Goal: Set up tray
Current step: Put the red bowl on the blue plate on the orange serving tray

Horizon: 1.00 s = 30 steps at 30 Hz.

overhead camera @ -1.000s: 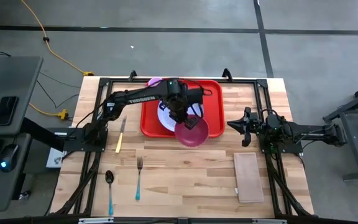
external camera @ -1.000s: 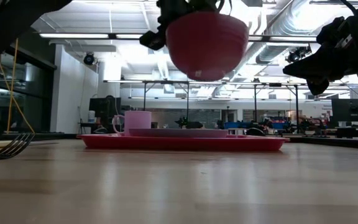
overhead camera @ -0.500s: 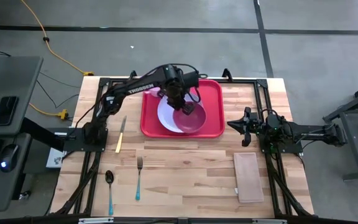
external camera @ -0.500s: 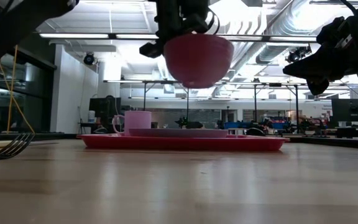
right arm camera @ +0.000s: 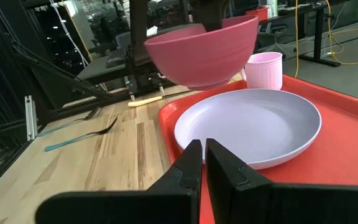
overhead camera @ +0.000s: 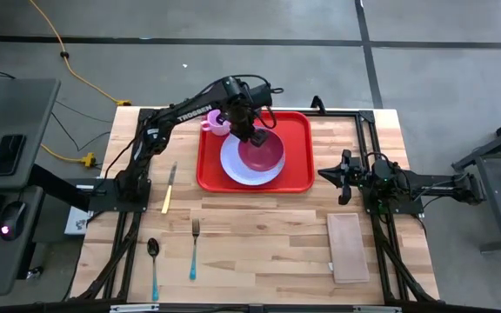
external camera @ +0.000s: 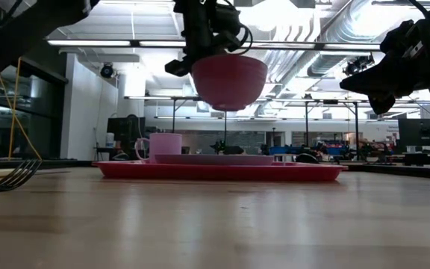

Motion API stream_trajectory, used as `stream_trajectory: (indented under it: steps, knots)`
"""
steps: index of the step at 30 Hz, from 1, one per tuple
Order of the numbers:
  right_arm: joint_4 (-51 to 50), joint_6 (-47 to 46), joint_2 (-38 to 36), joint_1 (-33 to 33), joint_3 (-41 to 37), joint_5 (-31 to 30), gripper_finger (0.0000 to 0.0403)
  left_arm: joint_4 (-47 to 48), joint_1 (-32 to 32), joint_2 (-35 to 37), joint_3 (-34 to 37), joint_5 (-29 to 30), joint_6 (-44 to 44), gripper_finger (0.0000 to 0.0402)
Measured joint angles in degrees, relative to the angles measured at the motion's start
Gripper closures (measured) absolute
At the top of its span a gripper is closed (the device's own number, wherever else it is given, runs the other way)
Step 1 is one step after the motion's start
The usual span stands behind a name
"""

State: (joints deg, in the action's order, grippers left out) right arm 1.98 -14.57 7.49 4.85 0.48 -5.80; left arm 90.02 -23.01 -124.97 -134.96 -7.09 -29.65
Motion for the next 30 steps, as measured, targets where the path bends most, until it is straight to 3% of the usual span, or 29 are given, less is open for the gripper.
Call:
stream_trajectory:
  steps: [30]
  knots:
    - [-0.02,-0.59,0.01,0.00,0.01,-0.03,0.0402,0.00,-3.42,0.00,0.02,2.60,8.61,0.0387]
